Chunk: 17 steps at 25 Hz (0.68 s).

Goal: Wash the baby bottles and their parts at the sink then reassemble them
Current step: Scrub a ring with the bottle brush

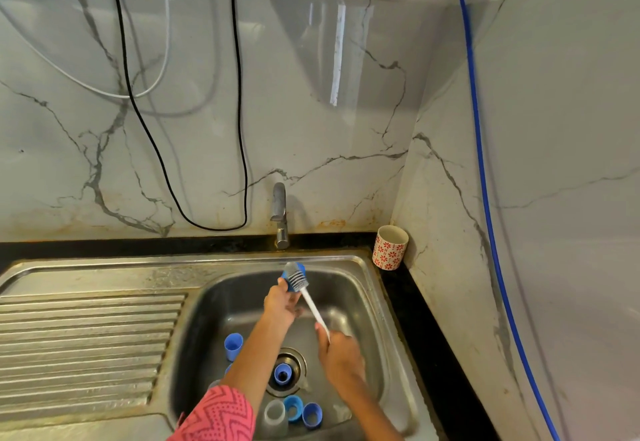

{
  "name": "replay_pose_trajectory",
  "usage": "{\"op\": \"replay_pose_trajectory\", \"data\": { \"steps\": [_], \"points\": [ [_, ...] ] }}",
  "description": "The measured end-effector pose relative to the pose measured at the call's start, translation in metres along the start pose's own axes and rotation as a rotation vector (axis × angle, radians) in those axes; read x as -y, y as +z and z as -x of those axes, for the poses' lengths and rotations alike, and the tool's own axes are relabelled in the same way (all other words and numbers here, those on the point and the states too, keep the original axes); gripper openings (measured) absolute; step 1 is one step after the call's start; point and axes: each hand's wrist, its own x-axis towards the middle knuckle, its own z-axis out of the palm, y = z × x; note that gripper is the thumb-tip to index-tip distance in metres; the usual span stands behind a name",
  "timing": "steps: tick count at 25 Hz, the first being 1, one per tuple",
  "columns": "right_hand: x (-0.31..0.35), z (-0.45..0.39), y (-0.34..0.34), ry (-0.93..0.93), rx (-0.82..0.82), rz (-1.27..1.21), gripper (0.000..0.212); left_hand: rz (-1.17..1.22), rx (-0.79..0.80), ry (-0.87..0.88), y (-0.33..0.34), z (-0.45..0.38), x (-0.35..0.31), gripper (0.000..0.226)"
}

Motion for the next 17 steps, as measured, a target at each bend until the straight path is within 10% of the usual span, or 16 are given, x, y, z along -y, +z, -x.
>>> {"op": "replay_pose_trajectory", "data": {
  "steps": [5, 13, 17],
  "points": [
    [0.009, 0.000, -0.015, 0.215, 0.169, -0.632, 0.050, 0.111, 0.019, 0.030, -0.003, 0.016, 0.004, 0.037],
    [0.002, 0.005, -0.028, 0.311, 0.510, -0.642, 0.049, -0.065, -0.123, 0.098, -0.018, 0.003, -0.002, 0.041],
    [0.001, 0.000, -0.035, 0.306, 0.351, -0.648, 0.048, -0.310, -0.101, 0.262, -0.025, -0.001, 0.006, 0.038]
  ]
}}
